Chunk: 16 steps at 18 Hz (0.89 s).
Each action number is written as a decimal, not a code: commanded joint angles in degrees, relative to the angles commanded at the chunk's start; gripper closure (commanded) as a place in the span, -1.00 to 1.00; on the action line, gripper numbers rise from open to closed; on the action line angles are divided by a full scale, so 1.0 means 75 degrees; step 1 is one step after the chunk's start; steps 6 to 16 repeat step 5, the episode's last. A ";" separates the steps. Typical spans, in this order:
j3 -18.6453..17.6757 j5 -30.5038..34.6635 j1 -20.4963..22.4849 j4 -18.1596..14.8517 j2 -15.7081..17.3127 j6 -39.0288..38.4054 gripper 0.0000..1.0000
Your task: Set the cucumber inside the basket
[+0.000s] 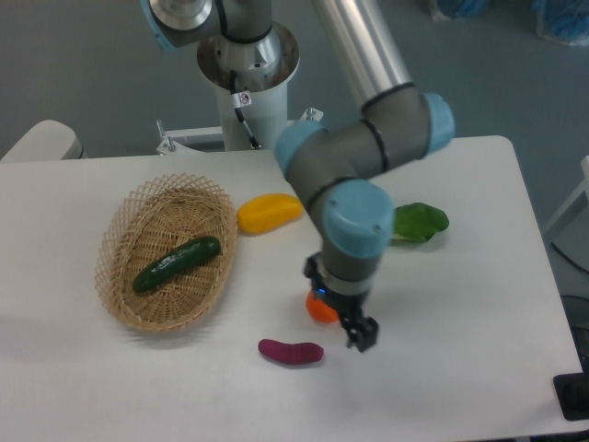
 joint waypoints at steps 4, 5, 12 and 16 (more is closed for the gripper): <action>0.0201 0.0012 0.0153 -0.0012 -0.0258 0.0353 -1.00; 0.0201 0.0035 0.0153 -0.0012 -0.0282 0.0364 -1.00; 0.0201 0.0035 0.0153 -0.0012 -0.0282 0.0364 -1.00; 0.0201 0.0035 0.0153 -0.0012 -0.0282 0.0364 -1.00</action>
